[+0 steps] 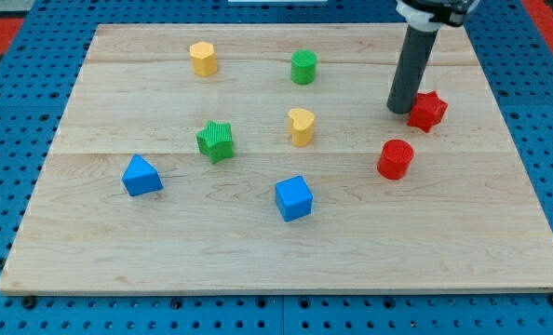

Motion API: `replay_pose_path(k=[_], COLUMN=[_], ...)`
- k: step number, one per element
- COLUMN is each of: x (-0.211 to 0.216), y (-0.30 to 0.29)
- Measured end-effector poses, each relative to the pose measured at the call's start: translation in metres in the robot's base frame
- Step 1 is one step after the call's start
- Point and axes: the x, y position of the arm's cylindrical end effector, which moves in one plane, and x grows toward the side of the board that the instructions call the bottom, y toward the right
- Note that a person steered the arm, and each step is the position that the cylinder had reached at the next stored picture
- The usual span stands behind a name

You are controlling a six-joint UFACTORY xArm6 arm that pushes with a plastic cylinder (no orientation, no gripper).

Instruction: Push the red circle into the red star

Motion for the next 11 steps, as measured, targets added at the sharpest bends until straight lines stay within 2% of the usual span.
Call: replay_pose_path(k=[1,2,3,4,5,6,7,8,10,11], x=[0.021,0.077,0.099,0.089,0.082,0.117,0.114,0.076,0.042,0.057], y=[-0.063,-0.045,-0.016,0.042,0.059,0.083,0.105,0.112,0.068,0.006])
